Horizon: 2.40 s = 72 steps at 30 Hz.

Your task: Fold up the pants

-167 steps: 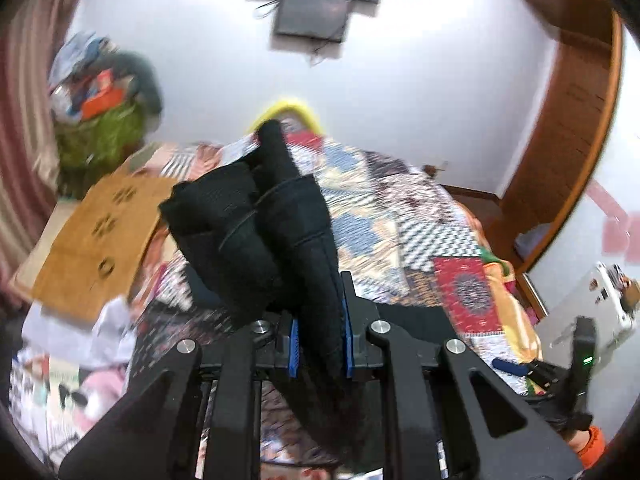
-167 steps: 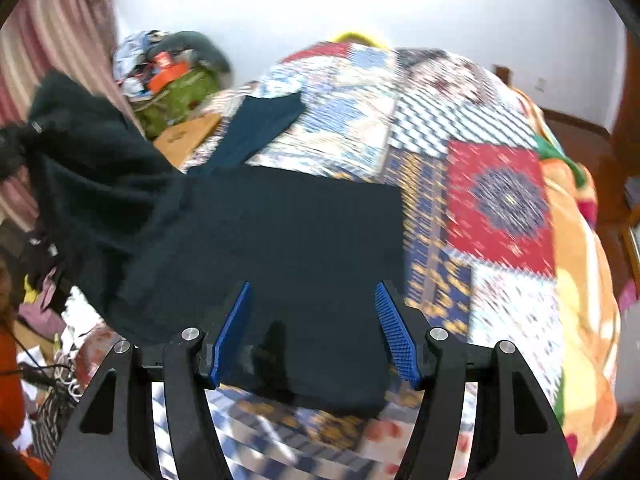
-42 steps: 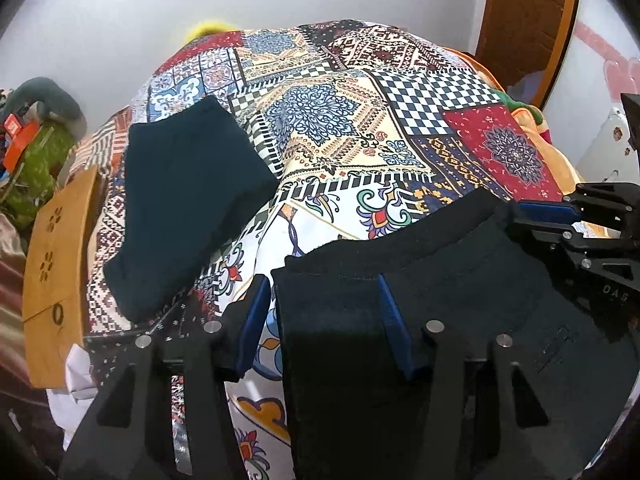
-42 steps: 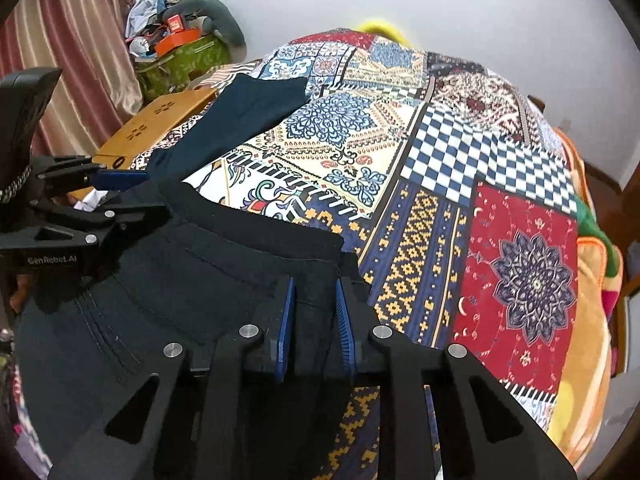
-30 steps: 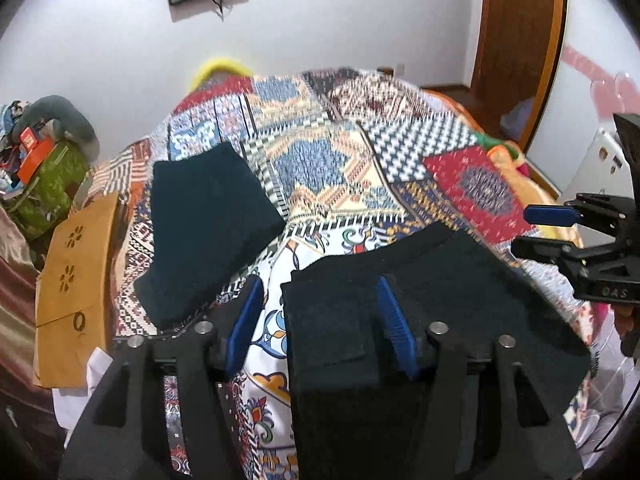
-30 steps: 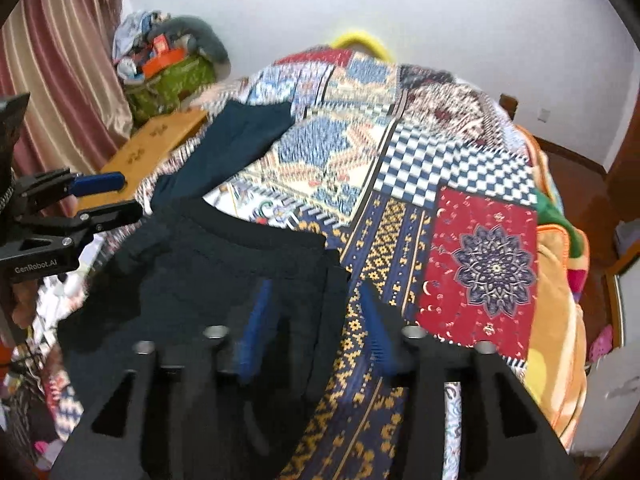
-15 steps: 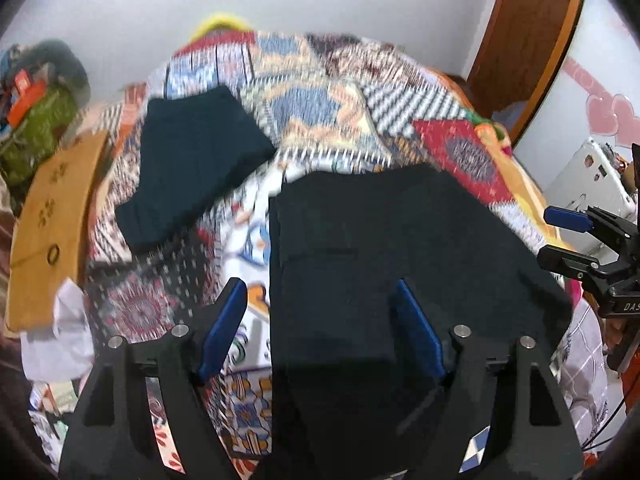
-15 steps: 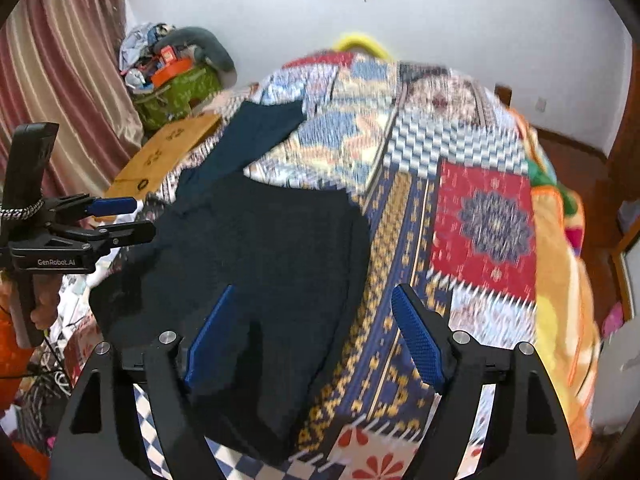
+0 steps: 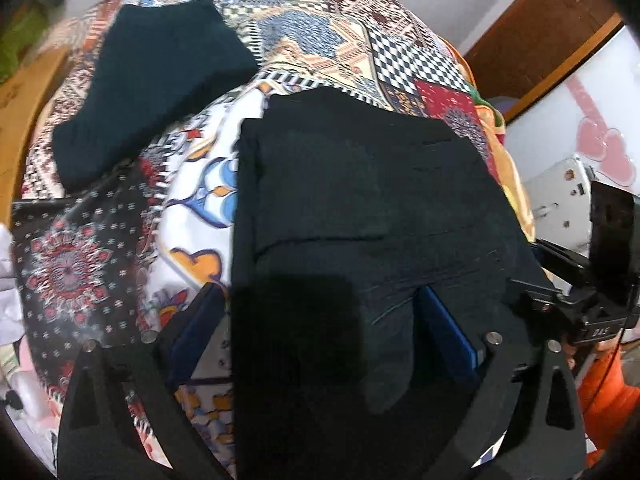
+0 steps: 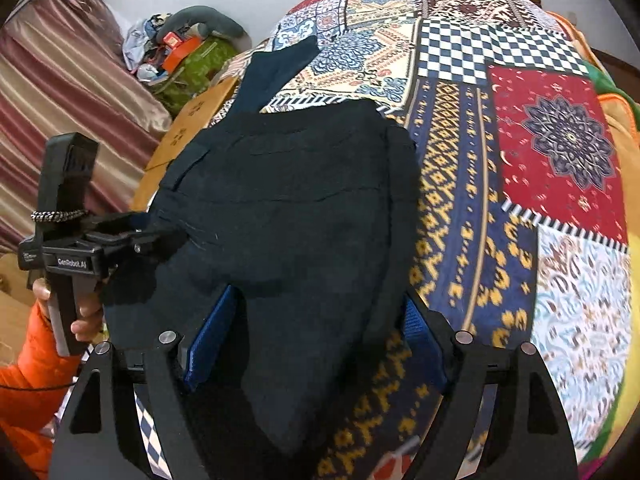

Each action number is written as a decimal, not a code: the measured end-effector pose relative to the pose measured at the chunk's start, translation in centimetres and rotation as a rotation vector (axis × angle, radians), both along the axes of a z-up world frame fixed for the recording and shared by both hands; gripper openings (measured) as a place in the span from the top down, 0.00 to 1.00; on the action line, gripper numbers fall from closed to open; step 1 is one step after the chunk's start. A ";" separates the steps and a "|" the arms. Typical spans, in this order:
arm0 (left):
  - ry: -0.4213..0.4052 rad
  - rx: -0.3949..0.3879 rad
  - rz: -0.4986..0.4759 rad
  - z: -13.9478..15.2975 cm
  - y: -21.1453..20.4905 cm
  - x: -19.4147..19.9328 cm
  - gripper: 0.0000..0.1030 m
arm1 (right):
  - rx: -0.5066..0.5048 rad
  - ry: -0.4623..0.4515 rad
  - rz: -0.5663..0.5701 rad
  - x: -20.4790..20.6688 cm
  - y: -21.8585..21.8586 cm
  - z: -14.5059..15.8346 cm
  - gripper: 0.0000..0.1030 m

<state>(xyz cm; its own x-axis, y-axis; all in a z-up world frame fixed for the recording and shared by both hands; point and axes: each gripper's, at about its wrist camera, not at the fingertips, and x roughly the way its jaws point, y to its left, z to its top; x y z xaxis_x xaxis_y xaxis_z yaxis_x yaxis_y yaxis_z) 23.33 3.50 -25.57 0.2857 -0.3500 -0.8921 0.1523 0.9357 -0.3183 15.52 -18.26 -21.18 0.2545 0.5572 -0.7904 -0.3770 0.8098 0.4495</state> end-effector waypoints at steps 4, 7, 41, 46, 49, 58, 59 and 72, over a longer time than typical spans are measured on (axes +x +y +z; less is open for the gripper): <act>0.002 -0.018 -0.027 0.1 -0.9 0.7 0.09 | 0.024 0.006 0.022 0.5 0.6 0.0 0.30; -0.044 0.030 -0.019 1.0 -1.7 0.7 0.22 | 0.029 -0.001 0.017 0.8 0.8 0.1 0.44; -0.443 0.083 0.095 14.5 1.8 -3.1 0.79 | 0.005 -0.377 0.081 1.3 5.7 11.9 0.83; -0.483 0.074 0.151 16.5 5.4 -0.1 0.79 | 0.022 -0.431 0.108 4.8 8.4 13.4 0.83; -0.513 0.082 0.179 17.0 7.4 2.1 0.79 | 0.028 -0.457 0.124 7.2 10.2 13.9 0.83; -0.499 0.145 0.254 13.5 13.7 10.7 0.79 | 0.015 -0.464 0.174 15.9 16.4 11.9 0.83; -0.492 0.156 0.260 12.9 14.1 11.6 0.79 | 0.012 -0.454 0.178 16.9 17.0 11.4 0.83; -0.324 0.249 0.285 -0.9 18.4 21.4 0.77 | -0.098 -0.285 0.219 25.9 22.6 0.7 0.83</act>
